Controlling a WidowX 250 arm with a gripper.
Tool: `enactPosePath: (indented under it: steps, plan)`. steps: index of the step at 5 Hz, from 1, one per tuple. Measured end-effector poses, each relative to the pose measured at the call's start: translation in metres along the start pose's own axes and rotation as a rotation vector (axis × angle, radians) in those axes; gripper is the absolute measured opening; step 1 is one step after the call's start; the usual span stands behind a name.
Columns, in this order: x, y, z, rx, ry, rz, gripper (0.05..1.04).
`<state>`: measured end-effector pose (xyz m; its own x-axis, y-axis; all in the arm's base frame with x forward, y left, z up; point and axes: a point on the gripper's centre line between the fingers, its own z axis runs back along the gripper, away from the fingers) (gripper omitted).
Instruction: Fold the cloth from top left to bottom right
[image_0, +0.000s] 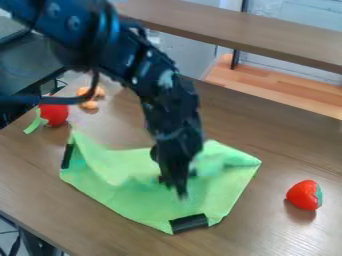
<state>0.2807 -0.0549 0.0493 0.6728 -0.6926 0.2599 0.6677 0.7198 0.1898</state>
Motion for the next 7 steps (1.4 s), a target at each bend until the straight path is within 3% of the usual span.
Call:
enactPosePath:
  steps: [2, 3, 7]
  plan:
    - [0.0012, 0.0014, 0.0010, 0.006, -0.007, 0.006, 0.838]
    - [0.0012, 0.0014, 0.0010, 0.006, -0.007, 0.006, 1.004]
    - [0.0014, 0.0015, 0.0010, 0.007, -0.008, 0.006, 1.001]
